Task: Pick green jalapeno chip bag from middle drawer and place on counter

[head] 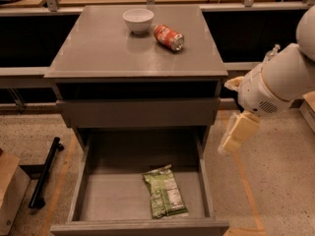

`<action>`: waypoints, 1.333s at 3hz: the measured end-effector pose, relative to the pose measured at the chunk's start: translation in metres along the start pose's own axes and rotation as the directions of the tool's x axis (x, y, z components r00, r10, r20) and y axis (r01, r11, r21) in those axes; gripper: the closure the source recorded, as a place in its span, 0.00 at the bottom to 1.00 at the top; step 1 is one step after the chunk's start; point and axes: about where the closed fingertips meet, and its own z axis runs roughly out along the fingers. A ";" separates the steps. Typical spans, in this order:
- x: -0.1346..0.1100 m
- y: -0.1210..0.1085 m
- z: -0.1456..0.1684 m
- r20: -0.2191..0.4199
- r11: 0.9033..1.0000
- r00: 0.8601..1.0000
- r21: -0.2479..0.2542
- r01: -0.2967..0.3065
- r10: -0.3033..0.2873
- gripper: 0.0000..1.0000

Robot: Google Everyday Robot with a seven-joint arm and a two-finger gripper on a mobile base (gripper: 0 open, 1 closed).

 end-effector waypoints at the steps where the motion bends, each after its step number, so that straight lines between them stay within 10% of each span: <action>1: 0.008 0.005 0.018 0.013 0.999 1.000 -0.051 -0.016 0.017 0.00; 4: 0.011 0.019 0.117 0.153 0.986 0.983 -0.146 -0.074 0.097 0.00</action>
Offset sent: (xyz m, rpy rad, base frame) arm 0.0102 0.0358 -0.1171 0.2360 0.1231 -0.0008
